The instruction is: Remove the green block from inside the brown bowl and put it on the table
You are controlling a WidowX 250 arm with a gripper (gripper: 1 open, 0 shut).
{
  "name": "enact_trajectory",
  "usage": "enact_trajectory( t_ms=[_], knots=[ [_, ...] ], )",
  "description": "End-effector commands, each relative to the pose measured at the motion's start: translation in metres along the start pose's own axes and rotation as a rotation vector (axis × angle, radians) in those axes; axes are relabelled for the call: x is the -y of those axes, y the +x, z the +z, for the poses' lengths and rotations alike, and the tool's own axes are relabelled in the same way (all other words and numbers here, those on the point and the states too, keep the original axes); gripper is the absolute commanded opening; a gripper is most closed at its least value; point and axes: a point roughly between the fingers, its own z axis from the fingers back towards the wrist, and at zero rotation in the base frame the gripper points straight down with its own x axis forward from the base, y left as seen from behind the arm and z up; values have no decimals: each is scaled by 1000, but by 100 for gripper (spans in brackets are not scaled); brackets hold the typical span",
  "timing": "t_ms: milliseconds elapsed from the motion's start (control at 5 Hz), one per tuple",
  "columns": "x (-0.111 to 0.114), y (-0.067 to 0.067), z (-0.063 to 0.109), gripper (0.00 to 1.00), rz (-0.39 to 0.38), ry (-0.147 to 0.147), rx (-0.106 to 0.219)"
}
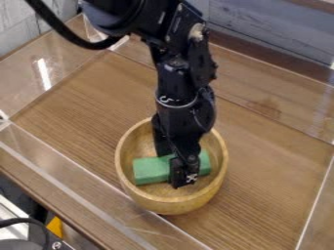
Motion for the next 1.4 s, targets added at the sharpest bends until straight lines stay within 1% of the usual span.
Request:
enact_trajectory(
  t_ms=[0,200,400,600,800,1000,1200],
  knots=[
    [-5,-3,9,0,11,9,18],
    [-6,-2,17,0,53,6,22],
    [-9,-1,31,0,103,2,32],
    [-26,-5,51,0,138,5,51],
    [-43,-13,61,100,103,19,55],
    [-39,-14,46,100,-21,16,40],
    [-37,-13,31,100,-103,14,30]
  ],
)
